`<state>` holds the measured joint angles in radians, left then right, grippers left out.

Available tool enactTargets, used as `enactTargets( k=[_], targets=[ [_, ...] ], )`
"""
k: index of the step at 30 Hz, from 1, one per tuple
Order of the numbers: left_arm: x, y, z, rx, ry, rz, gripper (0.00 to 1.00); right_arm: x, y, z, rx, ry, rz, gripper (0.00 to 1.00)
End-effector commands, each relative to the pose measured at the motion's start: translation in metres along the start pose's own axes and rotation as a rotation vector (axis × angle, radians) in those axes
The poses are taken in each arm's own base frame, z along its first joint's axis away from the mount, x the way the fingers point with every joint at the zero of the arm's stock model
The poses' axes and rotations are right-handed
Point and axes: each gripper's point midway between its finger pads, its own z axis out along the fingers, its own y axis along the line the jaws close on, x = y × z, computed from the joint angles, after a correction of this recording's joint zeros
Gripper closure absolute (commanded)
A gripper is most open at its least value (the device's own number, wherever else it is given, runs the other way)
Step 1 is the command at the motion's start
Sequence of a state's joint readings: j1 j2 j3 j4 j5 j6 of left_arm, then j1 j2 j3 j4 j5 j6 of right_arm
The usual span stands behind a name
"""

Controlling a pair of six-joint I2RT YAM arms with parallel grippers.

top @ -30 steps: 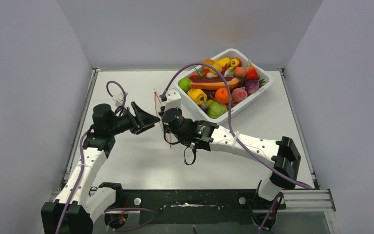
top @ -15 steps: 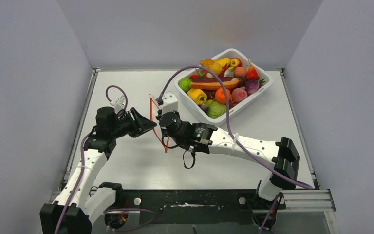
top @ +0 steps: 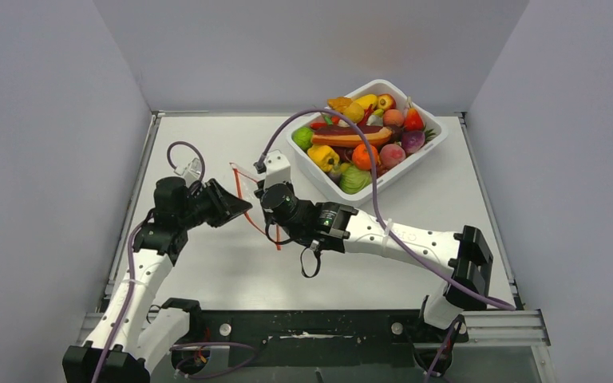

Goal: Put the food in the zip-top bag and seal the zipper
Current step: Open the zipper of the food storage bag.

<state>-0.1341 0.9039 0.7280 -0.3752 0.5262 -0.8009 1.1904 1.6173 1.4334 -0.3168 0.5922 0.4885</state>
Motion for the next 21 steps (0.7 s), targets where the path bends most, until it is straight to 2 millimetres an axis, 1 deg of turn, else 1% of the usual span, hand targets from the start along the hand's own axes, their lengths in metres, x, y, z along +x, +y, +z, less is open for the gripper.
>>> enactTargets(
  k=[1,4,5,7,8,10,11,12,13,15,16,18,20,21],
  targets=[
    [0.006,-0.006,0.003,0.107,-0.044,-0.060,0.71,-0.020,0.024,-0.005,-0.078,-0.025,-0.001,1.00],
    [0.026,0.023,0.003,0.017,-0.015,-0.071,0.71,-0.011,0.028,-0.002,-0.098,-0.012,-0.007,1.00],
    [0.030,0.027,0.002,0.009,-0.011,-0.075,0.71,-0.008,0.030,-0.001,-0.106,-0.005,-0.010,1.00],
    [0.030,0.027,-0.001,0.025,-0.038,-0.060,0.71,-0.004,0.032,0.002,-0.107,0.001,-0.013,1.00],
    [0.027,0.026,-0.003,0.027,-0.058,-0.054,0.77,-0.002,0.031,0.003,-0.102,0.000,-0.006,1.00],
    [0.020,0.022,-0.006,0.027,-0.086,-0.029,0.93,0.005,0.030,0.005,-0.093,0.003,0.002,1.00],
    [0.015,0.022,-0.007,0.007,-0.107,-0.011,0.98,0.008,0.026,0.006,-0.076,0.008,0.004,1.00],
    [0.011,0.023,-0.009,-0.018,-0.116,0.006,1.00,0.010,0.022,0.006,-0.050,0.015,0.008,1.00],
    [0.008,0.027,-0.012,-0.055,-0.121,0.022,1.00,0.011,0.016,0.005,-0.020,0.019,0.015,1.00],
    [0.004,0.042,-0.020,-0.171,-0.133,0.048,1.00,0.010,0.001,0.001,0.042,0.012,0.031,1.00],
    [-0.002,0.040,-0.027,-0.203,-0.152,0.070,1.00,0.005,-0.008,-0.003,0.075,-0.006,0.038,1.00],
    [-0.007,0.042,-0.038,-0.253,-0.177,0.094,1.00,-0.005,-0.022,-0.013,0.113,-0.043,0.062,1.00],
    [-0.005,0.039,-0.050,-0.277,-0.174,0.092,1.00,-0.010,-0.034,-0.019,0.140,-0.068,0.085,1.00],
    [-0.003,0.034,-0.056,-0.269,-0.178,0.065,1.00,-0.010,-0.037,-0.022,0.144,-0.066,0.112,1.00]
  ],
)
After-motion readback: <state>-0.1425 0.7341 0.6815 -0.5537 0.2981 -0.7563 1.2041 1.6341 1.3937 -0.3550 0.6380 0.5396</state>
